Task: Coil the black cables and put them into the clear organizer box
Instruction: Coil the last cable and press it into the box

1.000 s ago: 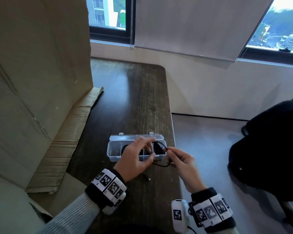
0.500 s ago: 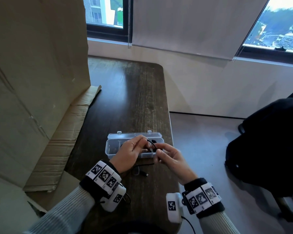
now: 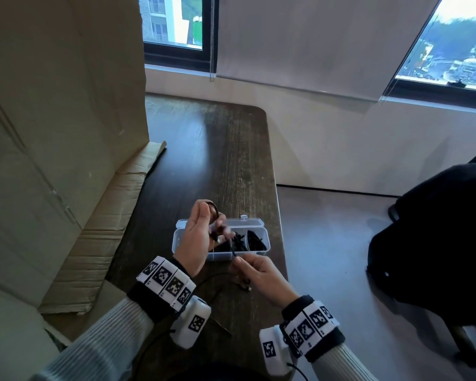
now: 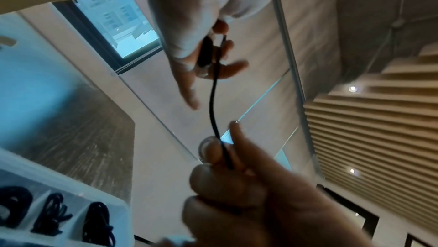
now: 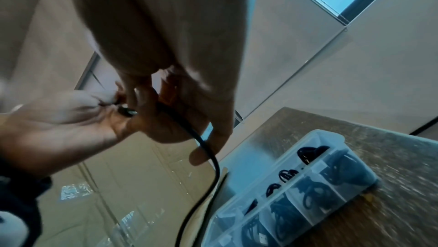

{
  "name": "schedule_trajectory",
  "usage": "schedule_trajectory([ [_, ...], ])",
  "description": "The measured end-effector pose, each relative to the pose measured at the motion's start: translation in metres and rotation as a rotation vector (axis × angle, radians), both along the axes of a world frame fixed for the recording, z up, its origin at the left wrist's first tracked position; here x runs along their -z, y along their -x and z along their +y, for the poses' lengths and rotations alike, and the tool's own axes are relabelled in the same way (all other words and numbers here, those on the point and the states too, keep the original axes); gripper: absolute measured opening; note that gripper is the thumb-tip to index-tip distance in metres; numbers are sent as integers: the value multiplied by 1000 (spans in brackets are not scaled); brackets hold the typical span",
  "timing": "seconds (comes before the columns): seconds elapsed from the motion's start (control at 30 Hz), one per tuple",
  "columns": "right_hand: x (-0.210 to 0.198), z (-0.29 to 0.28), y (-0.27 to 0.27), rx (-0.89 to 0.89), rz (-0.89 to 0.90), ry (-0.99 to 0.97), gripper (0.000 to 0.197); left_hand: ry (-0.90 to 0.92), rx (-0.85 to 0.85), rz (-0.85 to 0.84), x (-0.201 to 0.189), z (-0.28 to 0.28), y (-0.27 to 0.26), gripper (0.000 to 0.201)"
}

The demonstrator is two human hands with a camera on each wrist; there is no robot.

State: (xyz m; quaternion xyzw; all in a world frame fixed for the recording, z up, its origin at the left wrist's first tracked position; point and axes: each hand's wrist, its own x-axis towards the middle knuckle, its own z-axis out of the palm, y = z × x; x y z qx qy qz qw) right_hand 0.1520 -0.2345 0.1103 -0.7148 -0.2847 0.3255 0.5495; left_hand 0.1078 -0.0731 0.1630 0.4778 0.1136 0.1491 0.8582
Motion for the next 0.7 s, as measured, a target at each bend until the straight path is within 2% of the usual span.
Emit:
schedule_trajectory([
  [0.07,-10,-2,2,-55,-58,16,16,-222,-24,32,7,5,-3,16],
  [0.13,-21,-6,2,-104,-106,-6,14,-574,-59,76,13,12,-4,9],
  [0.17,-28,-8,2,-116,-131,-15,16,-768,-47,99,16,14,-4,17],
  [0.23,-38,-10,-2,-111,-229,-12,20,-1097,74,124,21,15,-2,47],
  [0.3,-45,-10,-8,-68,-377,-13,21,-1258,228,103,24,12,0,72],
  [0.4,-48,-10,-19,80,-452,-101,18,-1430,384,21,22,8,-2,84],
  [0.47,-48,-11,-24,179,-375,-189,15,-1395,478,-9,19,8,-4,80],
  [0.53,-49,-12,-26,232,-261,-273,16,-1243,522,6,14,9,-4,64],
  [0.7,-44,-11,-26,210,-125,-266,2,-871,388,47,6,5,-2,47],
])
